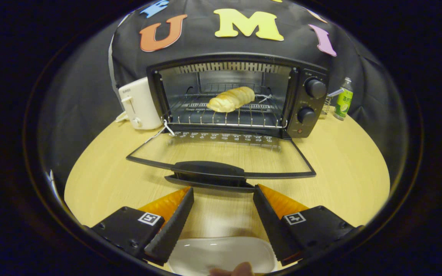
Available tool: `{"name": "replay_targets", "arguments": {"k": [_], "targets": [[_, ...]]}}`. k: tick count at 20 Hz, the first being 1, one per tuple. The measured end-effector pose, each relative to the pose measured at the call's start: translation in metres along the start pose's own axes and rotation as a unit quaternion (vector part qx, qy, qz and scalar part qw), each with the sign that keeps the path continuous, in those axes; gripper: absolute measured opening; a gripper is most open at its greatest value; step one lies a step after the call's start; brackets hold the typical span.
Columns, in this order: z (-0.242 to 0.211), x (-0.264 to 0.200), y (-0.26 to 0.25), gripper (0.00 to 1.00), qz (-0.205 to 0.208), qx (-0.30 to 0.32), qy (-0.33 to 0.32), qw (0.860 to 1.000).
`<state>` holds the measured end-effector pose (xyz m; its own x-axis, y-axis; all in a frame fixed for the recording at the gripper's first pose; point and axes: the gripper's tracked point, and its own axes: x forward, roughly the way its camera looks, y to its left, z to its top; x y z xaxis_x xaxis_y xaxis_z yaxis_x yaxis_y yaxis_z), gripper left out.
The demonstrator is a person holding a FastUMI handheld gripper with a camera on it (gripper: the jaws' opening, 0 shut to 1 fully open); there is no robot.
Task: Open the toaster oven, put the food inside, and close the toaster oven door.
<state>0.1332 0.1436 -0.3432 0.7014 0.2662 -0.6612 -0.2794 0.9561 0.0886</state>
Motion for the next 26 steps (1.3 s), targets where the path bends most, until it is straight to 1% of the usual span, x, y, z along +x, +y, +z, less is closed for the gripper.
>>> {"name": "replay_targets", "arguments": {"k": [4, 8, 9, 11, 13, 15, 18, 21, 26], "targets": [[0.036, -0.014, 0.002, 1.00, 0.005, 0.001, -0.050, 0.999], [0.075, -0.017, 0.002, 1.00, 0.025, 0.023, -0.097, 0.995], [0.087, -0.015, 0.002, 1.00, 0.026, 0.023, -0.110, 0.993], [0.105, -0.015, -0.005, 1.00, 0.008, 0.018, -0.128, 0.992], [0.119, -0.025, 0.000, 1.00, 0.014, 0.022, -0.142, 0.989], [0.132, -0.043, 0.001, 1.00, 0.010, 0.022, -0.167, 0.986], [0.145, -0.072, 0.006, 1.00, 0.007, 0.030, -0.183, 0.983], [0.163, -0.112, 0.013, 1.00, 0.006, 0.026, -0.207, 0.978], [0.178, -0.185, 0.020, 1.00, -0.005, -0.006, -0.240, 0.971]]}}
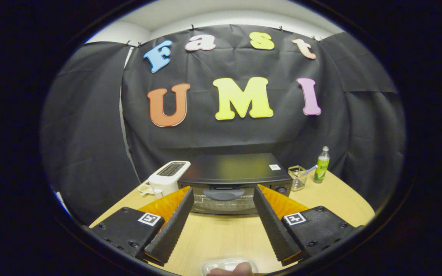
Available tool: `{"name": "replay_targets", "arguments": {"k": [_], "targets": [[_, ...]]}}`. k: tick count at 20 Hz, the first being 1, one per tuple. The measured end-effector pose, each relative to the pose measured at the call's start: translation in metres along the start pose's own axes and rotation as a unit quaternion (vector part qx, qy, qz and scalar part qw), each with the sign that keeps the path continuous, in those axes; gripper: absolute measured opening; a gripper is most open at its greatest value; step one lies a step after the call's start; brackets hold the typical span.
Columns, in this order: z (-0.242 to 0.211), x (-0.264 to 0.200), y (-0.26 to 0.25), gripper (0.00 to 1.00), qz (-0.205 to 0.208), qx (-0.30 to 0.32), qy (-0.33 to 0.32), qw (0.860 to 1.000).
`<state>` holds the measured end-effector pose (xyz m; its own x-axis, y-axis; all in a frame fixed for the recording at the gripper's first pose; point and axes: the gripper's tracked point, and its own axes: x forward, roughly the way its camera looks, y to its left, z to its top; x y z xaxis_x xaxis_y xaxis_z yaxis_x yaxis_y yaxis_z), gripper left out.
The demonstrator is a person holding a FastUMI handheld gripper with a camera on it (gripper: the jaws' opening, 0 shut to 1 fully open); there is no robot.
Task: Open the toaster oven, put the food inside, and close the toaster oven door.
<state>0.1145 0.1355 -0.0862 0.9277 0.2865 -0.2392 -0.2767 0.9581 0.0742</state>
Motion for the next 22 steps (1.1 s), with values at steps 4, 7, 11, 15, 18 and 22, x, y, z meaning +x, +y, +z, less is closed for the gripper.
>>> {"name": "replay_targets", "arguments": {"k": [4, 7, 11, 15, 18, 22], "targets": [[0.023, -0.056, -0.002, 1.00, -0.013, -0.017, -0.029, 0.999], [0.037, -0.099, -0.006, 1.00, -0.022, -0.023, -0.053, 0.998], [0.037, -0.144, -0.022, 1.00, -0.055, -0.045, -0.070, 0.995], [0.025, -0.169, -0.029, 1.00, -0.059, -0.049, -0.060, 0.995], [0.021, -0.182, -0.031, 1.00, -0.058, -0.041, -0.064, 0.995], [0.010, -0.195, -0.032, 1.00, -0.059, -0.040, -0.060, 0.996]]}}
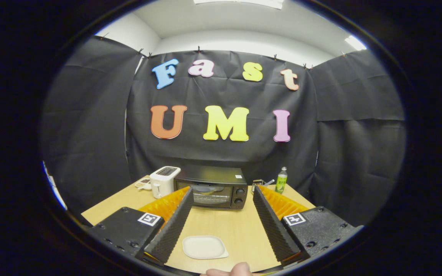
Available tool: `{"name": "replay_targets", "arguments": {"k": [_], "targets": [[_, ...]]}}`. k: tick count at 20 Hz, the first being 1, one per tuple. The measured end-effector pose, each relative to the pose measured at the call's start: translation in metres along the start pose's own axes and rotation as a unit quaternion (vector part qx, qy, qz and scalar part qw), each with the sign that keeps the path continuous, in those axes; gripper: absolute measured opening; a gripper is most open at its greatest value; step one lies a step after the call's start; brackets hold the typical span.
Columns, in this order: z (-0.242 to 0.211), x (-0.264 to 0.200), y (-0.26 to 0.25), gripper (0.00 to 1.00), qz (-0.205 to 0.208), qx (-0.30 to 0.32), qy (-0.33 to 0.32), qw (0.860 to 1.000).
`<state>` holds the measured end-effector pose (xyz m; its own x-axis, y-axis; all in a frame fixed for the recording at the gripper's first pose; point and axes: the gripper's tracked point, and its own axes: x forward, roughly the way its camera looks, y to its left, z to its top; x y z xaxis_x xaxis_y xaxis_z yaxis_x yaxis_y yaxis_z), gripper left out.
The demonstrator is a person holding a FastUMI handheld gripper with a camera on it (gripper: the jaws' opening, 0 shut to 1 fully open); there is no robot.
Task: Open the toaster oven, put the food inside, and close the toaster oven door.
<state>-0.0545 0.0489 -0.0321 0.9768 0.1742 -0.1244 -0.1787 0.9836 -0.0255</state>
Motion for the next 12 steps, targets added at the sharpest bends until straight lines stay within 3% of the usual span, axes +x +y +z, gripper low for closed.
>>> {"name": "replay_targets", "arguments": {"k": [12], "targets": [[-0.002, -0.011, -0.002, 1.00, 0.007, 0.019, 0.008, 1.000]]}}
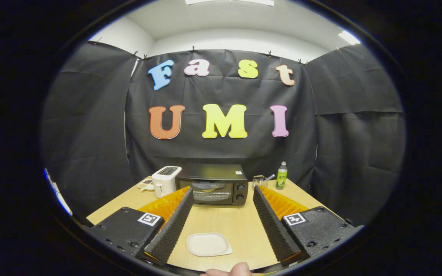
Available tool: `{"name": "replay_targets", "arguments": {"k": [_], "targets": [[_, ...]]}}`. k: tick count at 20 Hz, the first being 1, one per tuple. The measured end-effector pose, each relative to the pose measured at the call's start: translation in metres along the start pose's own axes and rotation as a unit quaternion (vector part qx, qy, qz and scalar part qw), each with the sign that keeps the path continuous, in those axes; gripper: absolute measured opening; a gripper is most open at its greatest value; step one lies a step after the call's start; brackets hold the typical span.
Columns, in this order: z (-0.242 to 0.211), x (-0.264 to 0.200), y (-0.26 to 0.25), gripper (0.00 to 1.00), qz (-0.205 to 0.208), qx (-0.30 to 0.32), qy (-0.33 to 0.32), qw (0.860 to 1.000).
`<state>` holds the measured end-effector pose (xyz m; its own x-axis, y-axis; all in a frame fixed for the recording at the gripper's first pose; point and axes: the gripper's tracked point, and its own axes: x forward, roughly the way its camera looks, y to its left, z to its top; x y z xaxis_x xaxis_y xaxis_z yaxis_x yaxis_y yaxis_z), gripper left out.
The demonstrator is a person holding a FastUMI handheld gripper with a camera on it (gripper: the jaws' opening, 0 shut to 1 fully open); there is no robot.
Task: Open the toaster oven, put the food inside, and close the toaster oven door.
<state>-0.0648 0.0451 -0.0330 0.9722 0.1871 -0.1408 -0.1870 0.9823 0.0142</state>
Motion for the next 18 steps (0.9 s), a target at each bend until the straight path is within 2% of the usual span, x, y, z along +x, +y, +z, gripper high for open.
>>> {"name": "replay_targets", "arguments": {"k": [5, 18], "targets": [[-0.0020, -0.0029, 0.0068, 1.00, 0.016, -0.003, 0.007, 1.000], [0.0016, -0.0082, 0.0070, 1.00, 0.018, 0.004, -0.001, 1.000]]}}
